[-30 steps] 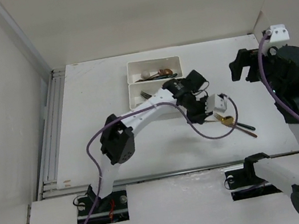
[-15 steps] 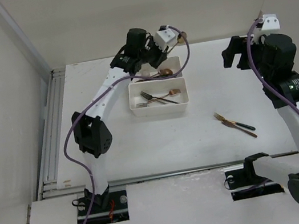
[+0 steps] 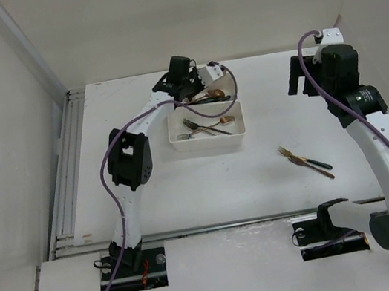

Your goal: Sort the eating utensils into containers

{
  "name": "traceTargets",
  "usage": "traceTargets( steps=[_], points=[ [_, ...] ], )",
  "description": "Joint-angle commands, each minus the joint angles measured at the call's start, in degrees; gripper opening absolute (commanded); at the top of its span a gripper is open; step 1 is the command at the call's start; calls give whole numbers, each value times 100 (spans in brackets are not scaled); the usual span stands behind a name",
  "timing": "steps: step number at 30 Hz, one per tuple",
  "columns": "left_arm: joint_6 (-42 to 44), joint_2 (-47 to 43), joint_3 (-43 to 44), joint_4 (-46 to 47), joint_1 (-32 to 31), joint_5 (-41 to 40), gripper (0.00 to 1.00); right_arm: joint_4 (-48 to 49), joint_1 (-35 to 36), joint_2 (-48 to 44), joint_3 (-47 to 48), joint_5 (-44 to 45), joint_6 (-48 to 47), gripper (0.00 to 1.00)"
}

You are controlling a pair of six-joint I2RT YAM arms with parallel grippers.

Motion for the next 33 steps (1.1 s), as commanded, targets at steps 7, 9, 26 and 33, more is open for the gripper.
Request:
traceTargets(
  steps=[7, 9, 26, 33],
  points=[
    [494, -60, -88, 100, 67, -127, 26, -403, -153, 4, -84, -261, -609, 100],
    [382, -122, -88, 100, 67, -180, 55, -1103, -267, 250, 170, -650, -865, 100],
    [-2702, -1237, 1107, 267, 663, 189, 77, -1012, -268, 937, -2075, -204, -3107, 60],
    [-4476, -1519, 1107, -330, 1612, 1146, 77, 358, -268, -91, -3998, 228, -3853, 56]
  ],
)
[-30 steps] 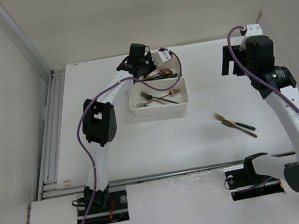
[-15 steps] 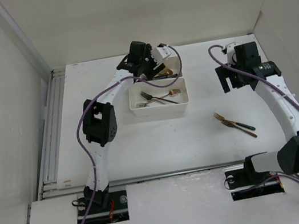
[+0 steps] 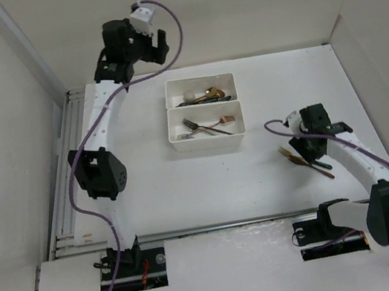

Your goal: Sort the eating utensils into containers

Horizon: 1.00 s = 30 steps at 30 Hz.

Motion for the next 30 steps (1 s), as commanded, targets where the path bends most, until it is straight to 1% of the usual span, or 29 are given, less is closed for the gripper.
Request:
traceTargets(
  steps=[1, 4, 5, 7, 8, 9, 12, 13, 14, 15, 17, 19, 21, 22, 23, 25, 26, 28, 30],
  points=[
    [-1327, -306, 155, -331, 455, 659, 77, 899, -12, -585, -787, 325, -684, 56],
    [-1810, -306, 155, -490, 816, 888, 77, 1127, -12, -587, -851, 325, -1256, 56],
    [-1891, -306, -19, -568, 895, 889, 76, 1207, -64, -343, -850, 404, -1518, 56],
    [-2023, -446, -240, -569, 1088, 959, 74, 1313, -143, 9, -711, 404, -1670, 56],
    [-2093, -508, -354, -569, 1141, 959, 74, 1383, -144, 394, -658, 457, -1670, 55],
    [-2094, -569, -547, -569, 1194, 959, 74, 1488, -144, 545, -657, 457, -1670, 55],
    [-2094, -755, -672, -647, 1352, 906, 74, 1901, -206, 801, -604, 378, -1670, 55],
    [-2041, -850, -724, -717, 1352, 906, 74, 1902, -206, 880, -526, 256, -1670, 55],
    [-1989, -938, -724, -718, 1483, 906, 74, 1902, -206, 977, -447, 98, -1731, 55],
    [-1988, -939, -724, -788, 1484, 906, 74, 1754, -206, 1204, -342, 45, -1732, 55],
    [-1927, -1062, -724, -867, 1642, 906, 74, 1630, -415, 1355, -201, -174, -1986, 55],
    [-1927, -1062, -724, -929, 1695, 845, 73, 1568, -417, 1512, -130, -176, -2336, 55],
    [-1927, -1062, -724, -929, 1896, 783, 73, 1384, -417, 1724, 150, -237, -2496, 49],
    [-1927, -1062, -724, -929, 1897, 783, 73, 1209, -417, 1977, 256, -237, -2497, 40],
    [-1927, -1062, -724, -929, 1993, 783, 73, 1155, -417, 2058, 327, -237, -2610, 19],
    [-1927, -1062, -724, -990, 2187, 705, 73, 1094, -469, 2146, 467, -308, -2663, 2],
    [-1927, -1062, -724, -991, 2266, 704, 73, 1093, -469, 2207, 468, -360, -2664, 0],
    [-1865, -1115, -663, -1052, 2485, 643, 73, 1207, -522, 2208, 529, -360, -2541, 0],
    [-1690, -1167, -611, -1113, 2539, 643, 73, 1365, -583, 2033, 590, -422, -2418, 0]
  ],
)
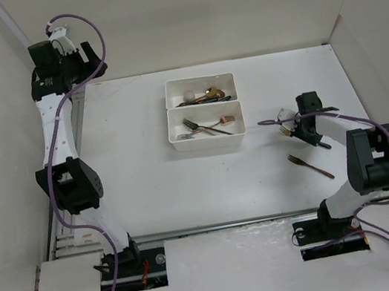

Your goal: Sort the eating utensils into containers

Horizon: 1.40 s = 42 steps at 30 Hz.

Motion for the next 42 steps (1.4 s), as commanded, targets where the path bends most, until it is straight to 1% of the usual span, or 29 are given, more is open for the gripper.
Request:
traceTargets(
  steps=[1, 4, 7, 8, 10, 11, 13, 14, 15, 18, 22, 26, 29, 32, 34, 35, 39, 42],
  points=[
    [212, -363, 150, -136, 217, -48, 73, 102, -109, -133, 97, -535, 79, 0],
    [344, -477, 150, -207, 271, -48, 73, 182, -109, -441, 395, -693, 79, 0],
    [344, -530, 150, -269, 271, -48, 73, 182, -109, -810, 939, -1001, 131, 0],
    [344, -530, 81, -269, 271, -48, 73, 182, 30, -898, 1054, -1002, 79, 0],
    [344, -592, 19, -269, 271, -48, 73, 235, 31, -960, 1116, -923, -157, 0],
    [397, -644, -42, -269, 271, -48, 73, 235, 31, -960, 1116, -862, -211, 9],
    [397, -645, -95, -269, 271, -48, 73, 68, -38, -899, 1056, -808, -281, 34],
    [397, -705, -96, -269, 271, -48, 73, 15, -39, -838, 951, -887, -508, 44],
    [397, -758, -148, -269, 271, -48, 73, -72, -109, -785, 880, -1018, -606, 58],
    [459, -864, -201, -269, 324, -101, 74, -134, -250, -530, 712, -1019, -844, 68],
    [660, -969, -306, -374, 324, -215, 74, -258, -373, -249, 642, -1334, -1072, 71],
    [924, -970, -307, -488, 324, -321, 76, -591, -487, 252, 1062, -1634, -1073, 71],
    [1064, -970, -307, -611, 324, -461, 76, -767, -540, 454, 1064, -1434, -1292, 71],
    [1118, -918, -307, -672, 385, -523, 76, -820, -540, 621, 757, -1380, -1416, 71],
    [1118, -865, -254, -673, 447, -523, 76, -890, -794, 691, 756, -1546, -1416, 71],
    [1066, -803, -202, -673, 499, -523, 76, -890, -856, 692, 756, -1442, -1416, 65],
    [1065, -680, -52, -726, 622, -444, 76, -1013, -856, 823, 756, -1274, -1644, 27],
    [1013, -566, 9, -673, 780, -444, 76, -1066, -856, 824, 756, -1274, -1889, 17]
  ],
)
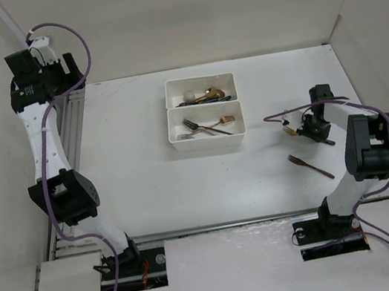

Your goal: Sort the eating utensils into containers

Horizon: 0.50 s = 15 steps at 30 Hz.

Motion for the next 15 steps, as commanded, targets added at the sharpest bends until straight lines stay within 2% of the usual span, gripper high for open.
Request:
traceTargets(
  steps=[1, 3, 4, 7, 15],
  points=[
    [7, 125, 277, 53, 236, 42, 76, -358, -13, 153, -39, -98, -362, 10],
    [7, 187, 329, 53, 307, 42, 76, -420, -13, 214, 13, -151, -415, 1],
    [7, 248, 329, 53, 368, 42, 76, -472, -13, 214, 13, -229, -415, 0],
    [7, 310, 390, 53, 421, -20, 76, -552, -13, 214, 136, -466, -206, 0],
    [60, 485, 584, 105, 474, -29, 76, -437, -13, 153, 1338, -1503, 200, 0]
  ],
)
